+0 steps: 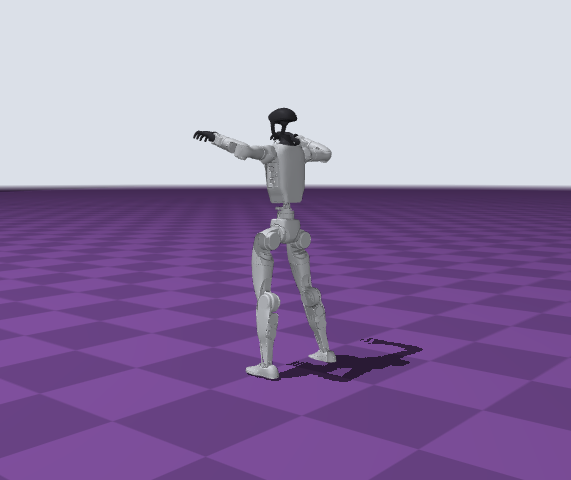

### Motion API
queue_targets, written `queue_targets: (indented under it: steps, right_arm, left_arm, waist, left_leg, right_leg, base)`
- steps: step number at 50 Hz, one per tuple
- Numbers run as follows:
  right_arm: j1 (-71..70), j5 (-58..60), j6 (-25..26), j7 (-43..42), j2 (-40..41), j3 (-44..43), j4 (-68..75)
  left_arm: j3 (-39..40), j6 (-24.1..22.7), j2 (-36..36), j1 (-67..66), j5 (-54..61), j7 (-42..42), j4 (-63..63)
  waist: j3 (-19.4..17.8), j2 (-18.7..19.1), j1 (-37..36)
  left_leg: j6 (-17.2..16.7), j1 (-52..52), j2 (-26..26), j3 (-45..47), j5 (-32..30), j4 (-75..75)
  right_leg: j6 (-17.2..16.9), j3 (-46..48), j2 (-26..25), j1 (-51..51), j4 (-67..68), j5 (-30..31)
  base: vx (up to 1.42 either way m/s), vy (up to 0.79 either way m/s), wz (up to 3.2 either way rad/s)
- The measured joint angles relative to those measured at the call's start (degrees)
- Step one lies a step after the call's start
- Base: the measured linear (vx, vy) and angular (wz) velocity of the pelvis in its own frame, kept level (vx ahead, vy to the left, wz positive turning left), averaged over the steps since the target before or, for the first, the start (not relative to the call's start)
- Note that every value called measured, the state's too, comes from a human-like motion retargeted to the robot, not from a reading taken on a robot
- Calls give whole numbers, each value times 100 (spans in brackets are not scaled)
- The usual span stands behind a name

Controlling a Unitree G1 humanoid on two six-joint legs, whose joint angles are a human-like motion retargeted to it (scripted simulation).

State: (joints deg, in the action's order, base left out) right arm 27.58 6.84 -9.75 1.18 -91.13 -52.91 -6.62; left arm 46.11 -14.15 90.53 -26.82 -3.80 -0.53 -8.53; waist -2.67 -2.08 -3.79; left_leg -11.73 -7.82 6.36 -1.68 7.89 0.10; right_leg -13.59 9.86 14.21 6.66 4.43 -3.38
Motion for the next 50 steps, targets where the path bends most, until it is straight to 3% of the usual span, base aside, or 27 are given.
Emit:
queue_targets:
  steps: [29, 35, 38, 44, 50]
  right_arm:
    - [-105, -13, 12, 54, 53, 103, 63]
    - [-366, -171, -17, -90, 139, 448, 13]
    - [-1004, -230, -47, -228, 320, 1190, 22]
    - [-3063, 236, 51, -830, 1336, 3574, 530]
    - [-3530, 796, 227, -2034, 3355, 5232, 1493]
  left_arm:
    - [49, 24, -83, -28, -22, 40, 17]
    - [-316, 0, -136, 190, 119, -39, -10]
    - [-1085, -32, -229, 749, 270, -48, 15]
    - [-3790, -7, -841, 2657, -3, -114, 571]
    - [-6423, 156, -2635, 4146, -1207, -629, 2517]
  waist:
    - [-81, -27, -15]
    - [-155, -26, -35]
    - [-216, -29, -53]
    - [-312, -36, -50]
    - [-374, -16, -93]
  left_leg:
    - [8, -35, 9, 24, 18, 22]
    - [9, -36, 13, 34, 11, 30]
    - [14, -51, 16, 42, 5, 21]
    - [53, -82, 9, 40, -14, 2]
    - [108, -61, -5, -1, -47, -31]
  right_leg:
    - [12, -28, -8, 14, 32, -22]
    - [13, -46, -13, 0, 51, -23]
    - [5, -60, -16, 4, 54, -24]
    - [0, -75, -10, 21, 59, -35]
    - [12, -47, 2, 8, 73, -63]
  base:
    - [0, 0, 0]
    - [0, 0, 0]
    - [0, 0, 0]
    - [0, 0, 0]
    - [0, 0, 0]
